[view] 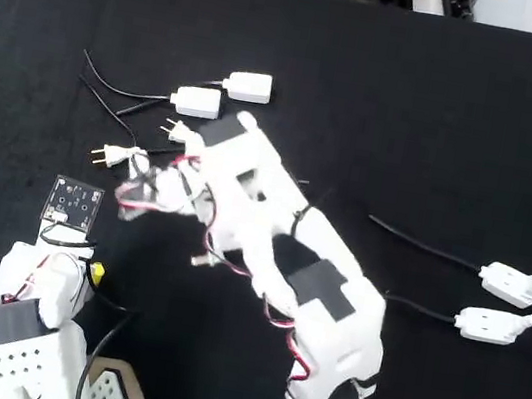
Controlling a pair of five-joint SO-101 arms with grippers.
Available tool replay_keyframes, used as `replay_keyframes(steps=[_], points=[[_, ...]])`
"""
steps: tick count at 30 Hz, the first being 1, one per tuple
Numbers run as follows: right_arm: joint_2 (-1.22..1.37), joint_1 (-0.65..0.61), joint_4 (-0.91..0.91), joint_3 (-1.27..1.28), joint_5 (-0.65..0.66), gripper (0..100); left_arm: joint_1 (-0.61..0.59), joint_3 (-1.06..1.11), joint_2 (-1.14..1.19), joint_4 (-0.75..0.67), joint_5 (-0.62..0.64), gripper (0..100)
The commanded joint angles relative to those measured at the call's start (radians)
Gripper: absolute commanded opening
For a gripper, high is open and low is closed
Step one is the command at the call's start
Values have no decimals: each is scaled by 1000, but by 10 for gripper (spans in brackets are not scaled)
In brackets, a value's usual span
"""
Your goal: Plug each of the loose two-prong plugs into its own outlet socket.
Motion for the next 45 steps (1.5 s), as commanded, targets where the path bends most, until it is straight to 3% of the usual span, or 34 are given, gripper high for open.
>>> replay_keyframes(steps=[1,4,9,13,18,23,28,34,41,45], points=[[-61,28,-190,58,54,11,-8,-5,-6,9,-8,253],[-21,51,-281,1,51,11,-8,-5,-6,9,-8,253],[156,74,-272,-180,51,13,-7,-5,-6,9,-8,253],[277,83,-43,-407,18,148,-5,-5,-6,9,-8,253],[364,83,107,-615,6,315,-4,-5,-6,9,-8,253],[340,92,222,-730,-15,351,-4,-5,-6,9,-8,253],[252,127,221,-697,-183,351,-5,-1,-6,9,-8,253],[111,153,219,-486,-474,335,-8,-1,-6,9,-8,253],[-7,163,132,-225,-898,49,-8,-1,-6,9,-8,253],[-51,133,81,-170,-991,58,-8,-1,-6,9,-8,253]])
